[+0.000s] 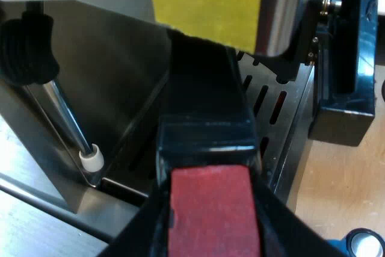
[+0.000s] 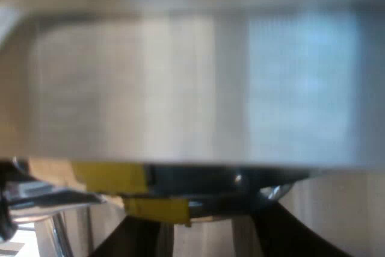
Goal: Put the handle in the coffee machine
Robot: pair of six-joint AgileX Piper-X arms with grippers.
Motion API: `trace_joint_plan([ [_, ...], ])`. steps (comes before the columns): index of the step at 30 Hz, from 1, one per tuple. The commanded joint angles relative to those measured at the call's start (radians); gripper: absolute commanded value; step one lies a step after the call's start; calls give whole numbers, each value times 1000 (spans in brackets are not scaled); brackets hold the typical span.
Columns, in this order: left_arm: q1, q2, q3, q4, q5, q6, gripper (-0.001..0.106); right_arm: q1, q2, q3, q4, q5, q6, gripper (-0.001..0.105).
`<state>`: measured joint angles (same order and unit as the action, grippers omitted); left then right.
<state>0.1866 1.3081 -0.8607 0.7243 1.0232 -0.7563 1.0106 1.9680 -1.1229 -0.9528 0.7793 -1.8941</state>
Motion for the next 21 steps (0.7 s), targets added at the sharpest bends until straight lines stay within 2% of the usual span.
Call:
trace_joint_plan([
  [1,-1,-31,-17,-48,90,-23,0,-6,-11,-8,-68,2,-17,27],
  [3,-1,-31,-17,-48,90,-23,3,-6,-11,-8,-68,2,-17,27],
  [4,-1,-31,-17,-48,90,-23,9,-6,-11,-8,-68,2,-17,27],
  [6,-1,-31,-17,-48,90,-23,22,-6,-11,-8,-68,2,-17,27],
  [8,-1,-31,-17,-48,84,-23,45,-6,-11,-8,-68,2,-17,27],
  [9,-1,-31,-17,-48,79,-23,49,-6,-11,-8,-68,2,-17,27],
  [11,-1,-31,-17,-48,49,-25,66,-6,-11,-8,-68,2,-17,27],
  [13,-1,-31,-17,-48,25,-25,75,-6,-11,-8,-68,2,-17,27],
  [16,-1,-31,-17,-48,-9,-25,79,-6,-11,-8,-68,2,-17,27],
  [21,-1,-31,-17,-48,-13,-25,80,-6,-11,-8,-68,2,-17,27],
])
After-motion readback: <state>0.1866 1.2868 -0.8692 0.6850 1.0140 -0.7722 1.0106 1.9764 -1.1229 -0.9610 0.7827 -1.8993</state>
